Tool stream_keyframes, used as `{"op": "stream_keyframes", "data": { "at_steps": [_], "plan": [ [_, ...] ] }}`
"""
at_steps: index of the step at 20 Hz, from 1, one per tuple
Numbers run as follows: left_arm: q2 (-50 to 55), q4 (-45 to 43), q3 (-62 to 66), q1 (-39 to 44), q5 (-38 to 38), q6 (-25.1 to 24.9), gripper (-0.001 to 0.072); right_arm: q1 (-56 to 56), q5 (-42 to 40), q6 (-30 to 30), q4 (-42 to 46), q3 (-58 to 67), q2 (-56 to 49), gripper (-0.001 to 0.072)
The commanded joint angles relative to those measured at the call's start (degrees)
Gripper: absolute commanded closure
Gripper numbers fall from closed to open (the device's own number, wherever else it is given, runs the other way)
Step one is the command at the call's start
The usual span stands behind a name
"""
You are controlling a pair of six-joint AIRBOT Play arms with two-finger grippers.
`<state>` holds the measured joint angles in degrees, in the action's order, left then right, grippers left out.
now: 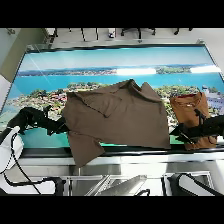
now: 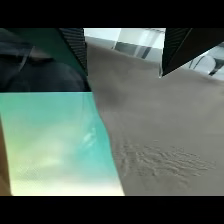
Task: Fold the shirts.
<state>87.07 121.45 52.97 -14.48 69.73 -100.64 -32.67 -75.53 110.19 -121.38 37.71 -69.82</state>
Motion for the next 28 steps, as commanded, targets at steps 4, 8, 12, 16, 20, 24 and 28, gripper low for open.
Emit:
{"op": "stream_keyframes", "data": {
  "at_steps": [4,8,12,16,20,24,28],
  "plan": [
    [0.44,-0.33,1.81,0.04,0.55,-0.55,0.0684,0.17,1.53,-0.02,1.14,-0.81,-6.71,0.0209],
    [0.44,-0.2,1.81,0.04,0.37,-0.5,0.0684,3.85,2.86,0.04,0.7,-0.81,-10.01,0.021],
    [0.46,-0.24,1.81,0.04,0.87,-0.5,0.0684,7.1,3.87,4.85,-7.08,-0.79,-10.32,0.046],
    [0.17,1.66,1.88,0.04,-0.85,-0.63,0.0685,7.87,3.08,7.63,-11.5,-0.31,-9.66,0.0697],
    [-11.58,16.17,6.97,0.04,0.09,-5.68,0.0686,7.8,-3.23,9.03,-24.59,10.6,0.37,0.0698],
    [-36.57,19.23,23.8,0.04,-6.08,-5.79,0.0685,7.74,-3.8,8.09,-27.41,44.17,13.79,0.0698],
    [-58.34,11.74,36.22,0.02,-25.97,-5.57,0.0685,7.76,6.08,7.21,-27.21,70.66,20.41,0.0698]
  ]
}}
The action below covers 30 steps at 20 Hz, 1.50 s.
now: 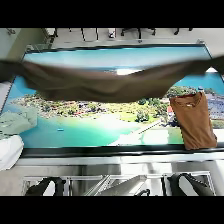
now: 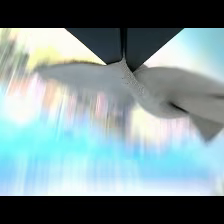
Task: Fold the shirts.
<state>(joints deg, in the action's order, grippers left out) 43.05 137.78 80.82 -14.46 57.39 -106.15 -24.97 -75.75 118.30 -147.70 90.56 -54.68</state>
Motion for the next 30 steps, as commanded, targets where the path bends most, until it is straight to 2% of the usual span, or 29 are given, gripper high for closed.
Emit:
{"op": "stream_keyframes", "data": {
  "at_steps": [1,2,4,6,10,12,14,17,20,23,26,30],
  "plan": [
    [-17.53,-8.2,10.49,0.0,-15.78,0.37,0.0685,0.07,8.61,-0.87,-0.17,21.44,6.36,0.0699],
    [-19.74,-12.33,12.55,0.02,-16.79,1.09,0.0685,0.07,10.69,-0.87,0.85,24.06,7.45,0.0698],
    [-21.03,-21.22,15.78,0.02,-15.96,6.34,0.0686,0.07,12.72,-0.83,2.29,25.38,9.33,0.0698],
    [-18.47,-25.7,18.58,0.02,-11.17,9.62,0.0685,0.07,11.26,-1.14,3.23,25.07,9.27,0.0698],
    [-6.97,-23.45,21.86,0.02,1.51,9.6,0.0685,0.28,5.14,-3.67,2.29,21.11,4.85,0.0698],
    [-0.66,-19.93,18.45,0.42,3.32,8.81,0.0685,2.27,1.66,-3.76,2.14,15.45,1.7,0.0698],
    [6.19,-15.1,13.03,3.61,2.99,4.24,0.0685,6.23,1.25,-3.8,3.17,5.88,-0.9,0.0698],
    [20.09,-15.3,4.98,10.56,-0.2,-1.05,0.0685,12.33,9.38,-2.43,6.16,-12.26,-5.81,0.0698],
    [37.48,-15.26,2.14,12.57,-7.06,-3.17,0.0685,15.65,26.21,0.28,7.61,-25.77,-16.52,0.0699],
    [55.71,-15.1,9.66,12.09,-7.39,-3.13,0.0685,15.47,33.92,2.45,2.75,-24.28,-32.92,0.0698],
    [68.15,-15.06,21.14,12.11,-6.14,-1.05,0.0685,15.56,33.97,3.61,0.17,-13.77,-46.03,0.0699],
    [74.29,-15.76,32.98,11.98,-4.83,2.71,0.0685,15.15,32.41,-3.04,1.18,2.49,-55.91,0.0699]
  ]
}}
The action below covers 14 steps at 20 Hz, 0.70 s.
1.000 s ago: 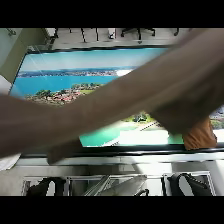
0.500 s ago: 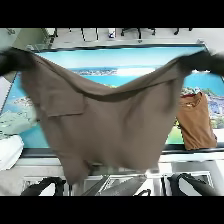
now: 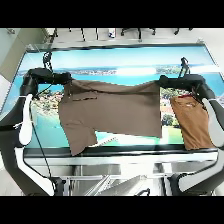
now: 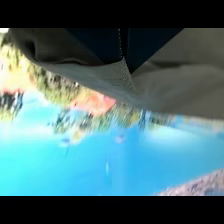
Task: Fold the shirts.
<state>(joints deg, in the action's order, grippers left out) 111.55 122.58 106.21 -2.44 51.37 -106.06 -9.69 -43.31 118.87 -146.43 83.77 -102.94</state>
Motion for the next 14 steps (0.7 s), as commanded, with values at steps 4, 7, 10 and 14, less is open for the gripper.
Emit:
{"op": "stream_keyframes", "data": {
  "at_steps": [4,7,10,14],
  "plan": [
    [4.94,-10.67,12.9,0.02,10.84,8.28,0.0685,-0.09,-7.23,-5.33,6.25,14.82,-8.44,0.0699],
    [-0.63,-16.09,6.99,0.0,11.93,9.27,0.0685,-0.09,-13.51,-7.76,17.05,14.82,-5.81,0.0698],
    [-4.55,-21.81,1.66,-0.22,15.13,10.84,0.0686,0.46,-19.82,-12.76,29.81,14.8,-4.2,0.0699],
    [-6.25,-22.64,-5.03,-0.22,16.06,11.21,0.0685,2.27,-21.99,-14.19,35.06,13.0,-4.28,0.0699]
  ]
}}
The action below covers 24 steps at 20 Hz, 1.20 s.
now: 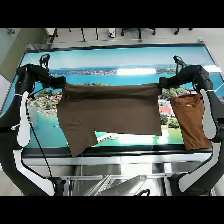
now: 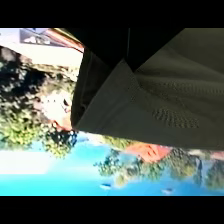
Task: Fold the shirts.
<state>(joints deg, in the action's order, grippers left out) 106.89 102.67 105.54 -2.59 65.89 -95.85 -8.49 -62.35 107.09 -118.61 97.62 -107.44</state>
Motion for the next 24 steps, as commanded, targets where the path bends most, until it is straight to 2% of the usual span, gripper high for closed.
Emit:
{"op": "stream_keyframes", "data": {
  "at_steps": [1,4,9,21,24],
  "plan": [
    [-1.51,-2.73,-5.46,-0.07,1.62,1.18,0.0686,1.53,-2.73,-2.51,8.48,-0.96,0.17,0.0699],
    [-1.53,-6.97,-7.72,0.04,1.44,3.43,0.0685,2.54,-1.42,-5.33,12.66,-0.96,0.09,0.0699],
    [-1.2,-11.37,-8.5,0.42,-1.44,5.16,0.0685,2.54,-1.27,-6.86,12.59,-0.96,-1.11,0.0699],
    [-1.09,-13.03,-8.46,0.52,-3.78,5.51,0.0685,3.93,-1.03,-7.87,6.99,-0.9,-2.32,0.0698],
    [-2.43,-12.52,-7.56,0.22,-7.87,5.55,0.0685,3.93,2.86,-7.89,3.48,-0.5,-1.73,0.0698]
  ]
}}
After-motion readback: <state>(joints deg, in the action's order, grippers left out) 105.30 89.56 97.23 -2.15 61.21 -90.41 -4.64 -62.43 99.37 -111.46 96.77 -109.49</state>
